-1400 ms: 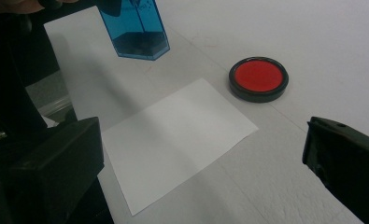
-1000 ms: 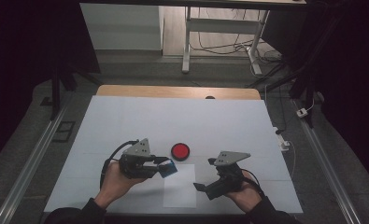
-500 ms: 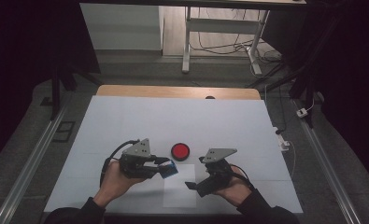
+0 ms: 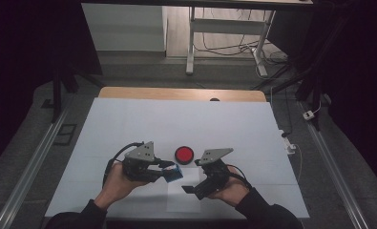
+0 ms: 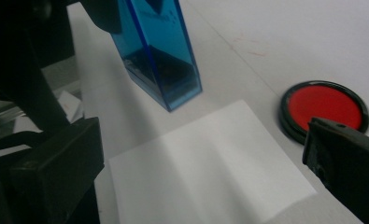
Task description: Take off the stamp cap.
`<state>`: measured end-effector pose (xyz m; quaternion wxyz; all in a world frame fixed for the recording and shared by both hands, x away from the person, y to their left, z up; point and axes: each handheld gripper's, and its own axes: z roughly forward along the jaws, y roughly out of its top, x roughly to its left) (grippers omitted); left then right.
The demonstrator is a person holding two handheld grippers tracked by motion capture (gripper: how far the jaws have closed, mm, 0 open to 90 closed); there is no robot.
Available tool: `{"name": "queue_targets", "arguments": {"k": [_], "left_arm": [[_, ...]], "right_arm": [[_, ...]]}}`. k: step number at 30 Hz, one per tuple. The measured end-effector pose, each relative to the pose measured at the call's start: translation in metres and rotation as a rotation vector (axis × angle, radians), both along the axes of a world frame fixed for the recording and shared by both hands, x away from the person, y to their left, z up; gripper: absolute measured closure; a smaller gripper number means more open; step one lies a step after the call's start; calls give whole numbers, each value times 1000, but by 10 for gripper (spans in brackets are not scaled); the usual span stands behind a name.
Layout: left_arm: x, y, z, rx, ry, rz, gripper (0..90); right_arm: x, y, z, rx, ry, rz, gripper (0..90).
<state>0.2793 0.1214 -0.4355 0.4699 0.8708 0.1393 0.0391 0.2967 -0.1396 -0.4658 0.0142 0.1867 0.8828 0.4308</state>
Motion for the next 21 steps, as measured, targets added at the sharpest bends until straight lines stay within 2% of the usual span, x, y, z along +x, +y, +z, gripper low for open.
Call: {"name": "queue_targets", "arguments": {"k": [5,8,11,13,14,16,18,19,21], "left_arm": [[2,1,-1,-13,-2,-22,706],[2,1,-1,-19,-6,-38,706],[2,0,-1,-33,-5,-53,707],[3,0,-1,-37,-8,-56,707],[3,0,-1,-40,-9,-58,707],[3,1,-1,-52,-11,-63,707],[3,1,-1,-59,-15,-69,707],[3,1,0,-62,-17,-72,707],[3,2,0,-75,-17,-78,707]], "right_arm": [[3,8,-2,-1,8,35,3],[4,12,-2,10,18,58,48],[6,15,-2,28,29,104,161],[6,16,-2,38,35,115,182],[7,16,-1,51,46,131,237],[7,16,0,57,49,141,262],[8,16,0,71,41,175,351],[8,16,0,71,41,175,351],[10,16,0,83,53,194,405]]}}
